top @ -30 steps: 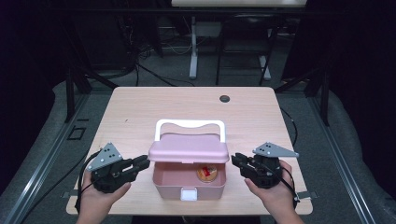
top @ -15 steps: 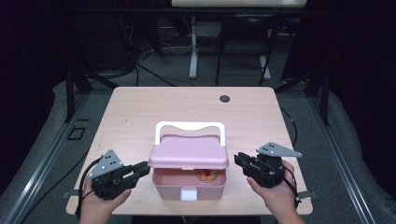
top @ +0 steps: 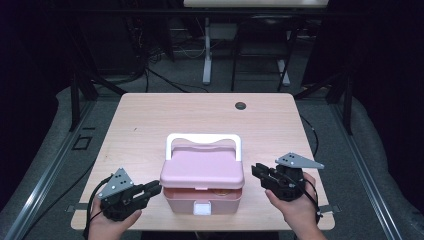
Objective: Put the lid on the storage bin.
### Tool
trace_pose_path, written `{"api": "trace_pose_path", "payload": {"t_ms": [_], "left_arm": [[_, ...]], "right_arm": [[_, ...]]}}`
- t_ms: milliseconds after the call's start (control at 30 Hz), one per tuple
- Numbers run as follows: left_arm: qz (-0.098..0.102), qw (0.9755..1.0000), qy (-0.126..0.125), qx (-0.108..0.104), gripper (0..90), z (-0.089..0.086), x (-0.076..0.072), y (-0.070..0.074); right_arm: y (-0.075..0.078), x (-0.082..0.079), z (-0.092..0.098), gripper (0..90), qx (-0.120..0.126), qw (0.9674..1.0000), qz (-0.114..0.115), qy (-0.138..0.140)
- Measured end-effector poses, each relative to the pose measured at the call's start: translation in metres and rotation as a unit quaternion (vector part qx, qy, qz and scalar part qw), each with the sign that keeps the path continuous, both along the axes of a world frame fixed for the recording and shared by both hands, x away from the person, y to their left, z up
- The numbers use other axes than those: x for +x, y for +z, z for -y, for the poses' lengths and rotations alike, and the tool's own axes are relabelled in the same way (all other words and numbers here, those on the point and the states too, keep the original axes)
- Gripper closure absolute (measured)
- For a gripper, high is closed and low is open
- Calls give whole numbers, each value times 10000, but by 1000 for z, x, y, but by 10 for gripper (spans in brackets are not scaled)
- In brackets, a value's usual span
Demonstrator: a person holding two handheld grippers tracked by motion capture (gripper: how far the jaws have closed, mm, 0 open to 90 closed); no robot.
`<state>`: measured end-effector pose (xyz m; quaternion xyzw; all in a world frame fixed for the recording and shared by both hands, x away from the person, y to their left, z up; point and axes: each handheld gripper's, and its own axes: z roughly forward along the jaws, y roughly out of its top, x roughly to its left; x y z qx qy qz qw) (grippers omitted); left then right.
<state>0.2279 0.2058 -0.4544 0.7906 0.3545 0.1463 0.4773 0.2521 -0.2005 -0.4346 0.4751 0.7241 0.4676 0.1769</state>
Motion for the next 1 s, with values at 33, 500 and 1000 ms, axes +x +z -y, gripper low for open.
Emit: {"api": "trace_pose_path", "payload": {"t_ms": [33,500,1000], "left_arm": [[-17,10000,-9,53,792,0,0,-1],[-26,10000,0,34,794,-1,-4,-11],[-81,10000,-26,38,793,-1,-7,-14]], "right_arm": [[0,0,0,774,0,10000,8,-5],[-2,-1,3,776,26,10000,14,-39],[-4,-1,3,777,62,10000,5,-52]]}}
